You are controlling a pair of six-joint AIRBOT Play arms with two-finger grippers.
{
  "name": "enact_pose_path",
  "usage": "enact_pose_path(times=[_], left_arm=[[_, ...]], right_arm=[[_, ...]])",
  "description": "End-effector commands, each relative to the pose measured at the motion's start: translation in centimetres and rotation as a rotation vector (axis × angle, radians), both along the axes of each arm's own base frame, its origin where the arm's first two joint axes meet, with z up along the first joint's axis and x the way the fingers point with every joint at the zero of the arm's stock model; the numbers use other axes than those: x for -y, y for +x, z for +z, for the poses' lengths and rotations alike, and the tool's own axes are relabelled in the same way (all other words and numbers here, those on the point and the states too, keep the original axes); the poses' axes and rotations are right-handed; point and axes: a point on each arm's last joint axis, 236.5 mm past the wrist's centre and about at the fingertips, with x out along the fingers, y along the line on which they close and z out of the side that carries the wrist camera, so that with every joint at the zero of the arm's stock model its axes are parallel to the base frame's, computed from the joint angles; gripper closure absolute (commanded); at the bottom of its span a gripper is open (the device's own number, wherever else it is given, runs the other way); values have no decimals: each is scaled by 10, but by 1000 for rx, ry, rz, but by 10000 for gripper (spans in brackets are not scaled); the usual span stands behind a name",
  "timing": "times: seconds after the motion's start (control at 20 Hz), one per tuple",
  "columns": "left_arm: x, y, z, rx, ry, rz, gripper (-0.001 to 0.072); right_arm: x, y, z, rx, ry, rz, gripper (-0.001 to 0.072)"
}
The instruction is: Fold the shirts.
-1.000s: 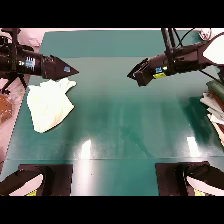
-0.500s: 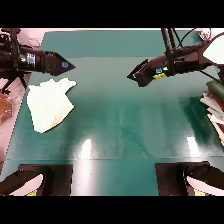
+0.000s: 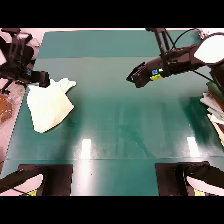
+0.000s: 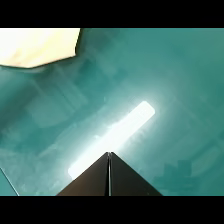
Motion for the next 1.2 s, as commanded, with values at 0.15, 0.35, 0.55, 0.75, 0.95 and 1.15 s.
enact_pose_path(times=[0.15, 0.35, 0.55, 0.75, 0.95, 1.15], left_arm=[[-67, 9, -67, -153, -206, 311, 16], [-50, 25, -84, -171, -439, 310, 16], [-36, 41, -120, -214, -472, 297, 16], [-48, 48, -142, -219, -440, 344, 15], [-51, 57, -143, -185, -438, 350, 17], [-49, 58, -152, -204, -454, 354, 155]], right_arm=[[11, 6, -5, -66, 11, -71, 636], [40, 22, 13, -32, 47, -172, 583], [65, 29, 27, 2, 61, -235, 584], [82, 29, 42, 38, 74, -274, 583], [88, 28, 48, 51, 77, -288, 583], [86, 27, 47, 51, 77, -282, 583]])
